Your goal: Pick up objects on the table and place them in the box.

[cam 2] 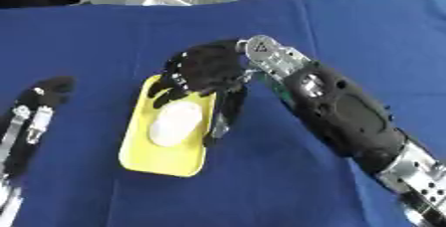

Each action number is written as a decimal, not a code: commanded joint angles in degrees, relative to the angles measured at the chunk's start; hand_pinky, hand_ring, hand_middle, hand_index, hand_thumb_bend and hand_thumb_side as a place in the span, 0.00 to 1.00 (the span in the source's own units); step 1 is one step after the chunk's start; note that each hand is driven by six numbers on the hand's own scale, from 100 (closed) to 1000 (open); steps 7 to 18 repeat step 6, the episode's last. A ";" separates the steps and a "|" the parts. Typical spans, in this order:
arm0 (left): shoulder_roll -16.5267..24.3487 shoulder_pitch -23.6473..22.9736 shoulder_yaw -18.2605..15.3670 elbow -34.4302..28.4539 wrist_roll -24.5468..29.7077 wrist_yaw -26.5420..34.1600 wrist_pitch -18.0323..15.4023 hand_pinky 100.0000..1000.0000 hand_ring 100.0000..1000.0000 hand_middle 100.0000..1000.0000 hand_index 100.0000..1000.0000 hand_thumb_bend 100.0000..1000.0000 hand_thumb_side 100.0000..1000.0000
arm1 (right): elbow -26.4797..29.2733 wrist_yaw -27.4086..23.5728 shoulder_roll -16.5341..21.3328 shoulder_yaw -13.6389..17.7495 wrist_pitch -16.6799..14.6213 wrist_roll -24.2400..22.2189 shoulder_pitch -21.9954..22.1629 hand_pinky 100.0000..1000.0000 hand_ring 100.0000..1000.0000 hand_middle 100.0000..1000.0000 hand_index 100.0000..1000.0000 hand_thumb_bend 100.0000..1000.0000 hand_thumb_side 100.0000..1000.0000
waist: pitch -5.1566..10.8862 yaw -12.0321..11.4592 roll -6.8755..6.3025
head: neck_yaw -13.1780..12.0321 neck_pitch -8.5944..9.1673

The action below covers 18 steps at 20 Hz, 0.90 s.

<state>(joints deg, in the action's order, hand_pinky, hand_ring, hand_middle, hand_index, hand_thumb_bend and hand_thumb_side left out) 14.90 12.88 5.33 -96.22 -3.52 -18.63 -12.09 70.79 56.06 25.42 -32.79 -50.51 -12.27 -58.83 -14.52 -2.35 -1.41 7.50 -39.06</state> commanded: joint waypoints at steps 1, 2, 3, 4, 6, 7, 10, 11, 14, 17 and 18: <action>0.58 0.14 -0.21 -0.82 -0.08 0.40 -0.04 0.78 0.80 0.80 0.88 0.00 1.00 | 3.17 -10.33 3.71 0.08 1.88 -5.06 -2.93 0.79 0.76 0.86 0.89 0.60 0.67 | 1.54 0.17 0.17 | 0.00 0.76; 0.63 0.07 -0.21 -0.76 -0.09 0.41 -0.05 0.78 0.80 0.80 0.88 0.00 1.00 | 4.69 -13.97 4.59 -0.13 3.11 -7.53 -3.36 0.79 0.76 0.85 0.87 0.60 0.67 | 1.60 0.24 0.22 | -0.08 0.75; 0.66 0.01 -0.18 -0.69 -0.06 0.44 -0.06 0.78 0.80 0.80 0.88 0.00 1.00 | 6.26 -17.54 5.36 -0.27 4.53 -10.13 -3.70 0.79 0.76 0.85 0.87 0.60 0.67 | 1.65 0.30 0.26 | -0.11 0.74; 0.69 -0.02 -0.16 -0.64 -0.03 0.43 -0.08 0.78 0.80 0.80 0.88 0.00 1.00 | 7.82 -20.98 5.96 -0.30 6.14 -12.88 -3.93 0.78 0.76 0.84 0.87 0.60 0.67 | 1.67 0.34 0.27 | -0.14 0.74; 0.72 -0.04 -0.15 -0.58 0.02 0.40 -0.11 0.78 0.80 0.80 0.88 0.00 1.00 | 10.49 -26.90 6.76 -0.09 9.38 -18.02 -4.17 0.78 0.76 0.84 0.87 0.61 0.67 | 1.69 0.40 0.26 | -0.18 0.73; 0.72 -0.04 -0.15 -0.58 0.02 0.40 -0.11 0.78 0.80 0.80 0.88 0.00 1.00 | 10.49 -26.90 6.76 -0.09 9.38 -18.02 -4.17 0.78 0.76 0.84 0.87 0.61 0.67 | 1.69 0.40 0.26 | -0.18 0.73; 0.72 -0.04 -0.15 -0.58 0.02 0.40 -0.11 0.78 0.80 0.80 0.88 0.00 1.00 | 10.49 -26.90 6.76 -0.09 9.38 -18.02 -4.17 0.78 0.76 0.84 0.87 0.61 0.67 | 1.69 0.40 0.26 | -0.18 0.73; 0.72 -0.04 -0.15 -0.58 0.02 0.40 -0.11 0.78 0.80 0.80 0.88 0.00 1.00 | 10.49 -26.90 6.76 -0.09 9.38 -18.02 -4.17 0.78 0.76 0.84 0.87 0.61 0.67 | 1.69 0.40 0.26 | -0.18 0.73; 0.72 -0.04 -0.15 -0.58 0.02 0.40 -0.11 0.78 0.80 0.80 0.88 0.00 1.00 | 10.49 -26.90 6.76 -0.09 9.38 -18.02 -4.17 0.78 0.76 0.84 0.87 0.61 0.67 | 1.69 0.40 0.26 | -0.18 0.73; 0.72 -0.04 -0.15 -0.58 0.02 0.40 -0.11 0.78 0.80 0.80 0.88 0.00 1.00 | 10.49 -26.90 6.76 -0.09 9.38 -18.02 -4.17 0.78 0.76 0.84 0.87 0.61 0.67 | 1.69 0.40 0.26 | -0.18 0.73; 0.72 -0.04 -0.15 -0.58 0.02 0.40 -0.11 0.78 0.80 0.80 0.88 0.00 1.00 | 10.49 -26.90 6.76 -0.09 9.38 -18.02 -4.17 0.78 0.76 0.84 0.87 0.61 0.67 | 1.69 0.40 0.26 | -0.18 0.73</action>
